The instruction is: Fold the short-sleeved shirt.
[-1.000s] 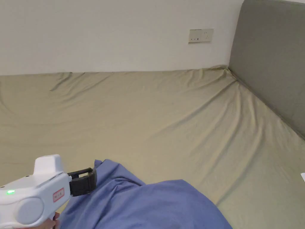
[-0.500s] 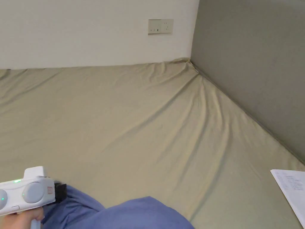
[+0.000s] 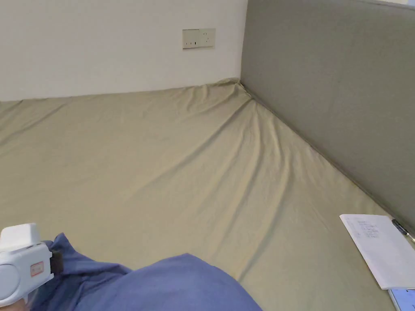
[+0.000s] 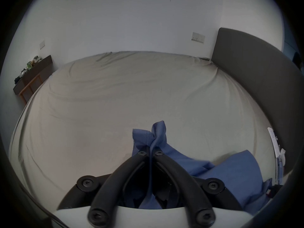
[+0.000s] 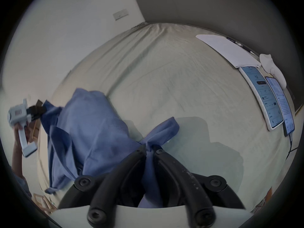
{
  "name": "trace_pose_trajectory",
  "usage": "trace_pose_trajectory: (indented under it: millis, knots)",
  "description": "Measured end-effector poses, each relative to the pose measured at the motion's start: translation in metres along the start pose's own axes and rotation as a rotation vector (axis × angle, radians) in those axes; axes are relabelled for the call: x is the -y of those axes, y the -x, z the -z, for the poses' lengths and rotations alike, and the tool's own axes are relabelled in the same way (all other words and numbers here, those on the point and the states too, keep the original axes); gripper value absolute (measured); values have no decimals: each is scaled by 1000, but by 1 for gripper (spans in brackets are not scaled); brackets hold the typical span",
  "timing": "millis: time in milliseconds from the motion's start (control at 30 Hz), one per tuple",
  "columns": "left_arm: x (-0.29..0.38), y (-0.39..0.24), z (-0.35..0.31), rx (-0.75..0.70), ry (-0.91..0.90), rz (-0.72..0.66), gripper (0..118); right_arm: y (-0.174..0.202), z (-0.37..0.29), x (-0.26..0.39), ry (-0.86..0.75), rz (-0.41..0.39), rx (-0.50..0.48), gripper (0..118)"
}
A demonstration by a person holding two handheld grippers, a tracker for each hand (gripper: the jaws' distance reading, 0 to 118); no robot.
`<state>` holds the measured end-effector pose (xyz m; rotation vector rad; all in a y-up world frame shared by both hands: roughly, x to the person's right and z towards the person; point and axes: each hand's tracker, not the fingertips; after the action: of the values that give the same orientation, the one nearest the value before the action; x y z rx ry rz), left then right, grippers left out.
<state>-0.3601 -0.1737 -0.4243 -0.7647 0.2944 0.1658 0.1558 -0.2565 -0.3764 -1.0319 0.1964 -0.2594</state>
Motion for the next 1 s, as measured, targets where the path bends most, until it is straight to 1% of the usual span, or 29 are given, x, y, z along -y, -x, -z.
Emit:
trace_pose_trajectory:
  millis: [33, 167, 200, 333, 433, 567, 633, 700, 767, 833, 900, 1000]
  knots:
    - [0, 4, -15, 7, -20, -5, 1, 0, -8, 1, -34, -9, -10, 9]
    - [-2, 21, -78, 31, -128, -47, 1, 6, -53, 0, -226, -86, -84, 9]
    - [-2, 25, -98, 36, -161, -57, 1, 7, -66, 0, -284, -88, -95, 8]
    - [6, 42, -183, 59, -302, -97, 1, 12, -122, -4, -487, -91, -196, 9]
    - [23, 56, -244, 26, -399, -103, 1, 18, -159, -3, -618, -136, -252, 9]
    - [58, 79, -323, -8, -489, -175, 1, 27, -207, 0, -759, -204, -286, 9]
    - [78, 93, -352, -30, -517, -225, 1, 26, -226, 3, -824, -209, -303, 9]
    - [96, 105, -371, -60, -526, -260, 1, 24, -237, 1, -840, -201, -321, 9]
    - [106, 118, -378, -92, -512, -308, 1, 23, -241, -2, -844, -197, -319, 9]
    - [111, 127, -380, -93, -500, -335, 1, 21, -240, -12, -842, -189, -321, 8]
    - [108, 133, -379, -87, -493, -350, 1, 25, -238, -24, -823, -186, -332, 8]
    - [82, 132, -359, -76, -451, -341, 1, 43, -225, -58, -787, -219, -335, 8]
